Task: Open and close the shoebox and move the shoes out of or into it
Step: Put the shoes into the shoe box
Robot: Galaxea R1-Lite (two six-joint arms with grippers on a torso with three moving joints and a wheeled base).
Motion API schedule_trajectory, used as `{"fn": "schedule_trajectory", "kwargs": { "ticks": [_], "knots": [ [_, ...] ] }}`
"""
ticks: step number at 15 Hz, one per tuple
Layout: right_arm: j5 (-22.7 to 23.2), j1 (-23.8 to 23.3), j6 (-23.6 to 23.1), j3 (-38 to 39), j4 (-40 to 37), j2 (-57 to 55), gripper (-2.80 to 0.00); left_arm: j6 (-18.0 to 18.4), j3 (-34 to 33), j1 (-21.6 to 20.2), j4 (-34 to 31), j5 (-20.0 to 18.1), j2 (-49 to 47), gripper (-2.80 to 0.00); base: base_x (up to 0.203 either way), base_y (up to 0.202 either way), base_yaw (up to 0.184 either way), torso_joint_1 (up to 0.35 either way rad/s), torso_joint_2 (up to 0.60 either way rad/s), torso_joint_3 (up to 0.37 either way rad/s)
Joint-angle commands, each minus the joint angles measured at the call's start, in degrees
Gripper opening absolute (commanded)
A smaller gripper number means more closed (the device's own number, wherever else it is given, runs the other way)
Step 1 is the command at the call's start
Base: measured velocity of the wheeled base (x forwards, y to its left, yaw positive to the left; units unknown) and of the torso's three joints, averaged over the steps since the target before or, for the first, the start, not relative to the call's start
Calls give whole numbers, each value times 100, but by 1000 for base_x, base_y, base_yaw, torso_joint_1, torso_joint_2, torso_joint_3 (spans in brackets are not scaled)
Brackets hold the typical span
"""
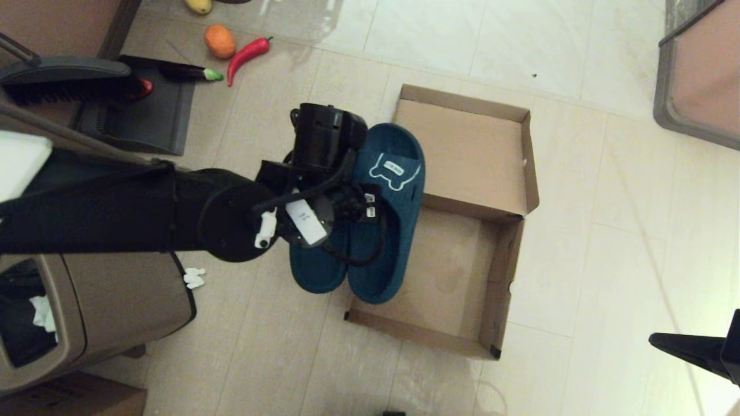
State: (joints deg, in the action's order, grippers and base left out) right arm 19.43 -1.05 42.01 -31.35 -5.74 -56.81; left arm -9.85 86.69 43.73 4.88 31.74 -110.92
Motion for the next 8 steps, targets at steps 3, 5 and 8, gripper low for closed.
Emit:
{"fn": "schedule_trajectory", "kwargs": {
  "ticks": [3, 5, 8],
  "knots": [
    [-7, -9, 35, 74, -78, 251, -280, -527, 242, 801, 30, 112, -691, -280, 0, 0, 0, 0, 0, 0],
    [-14, -9, 41, 67, -133, 280, -280, -673, 461, 964, 37, 100, -1105, -280, 0, 0, 0, 0, 0, 0],
    [-18, -29, 18, 50, -129, 287, -280, -731, 1021, 1097, 69, 71, -1789, -280, 0, 0, 0, 0, 0, 0]
  ]
}}
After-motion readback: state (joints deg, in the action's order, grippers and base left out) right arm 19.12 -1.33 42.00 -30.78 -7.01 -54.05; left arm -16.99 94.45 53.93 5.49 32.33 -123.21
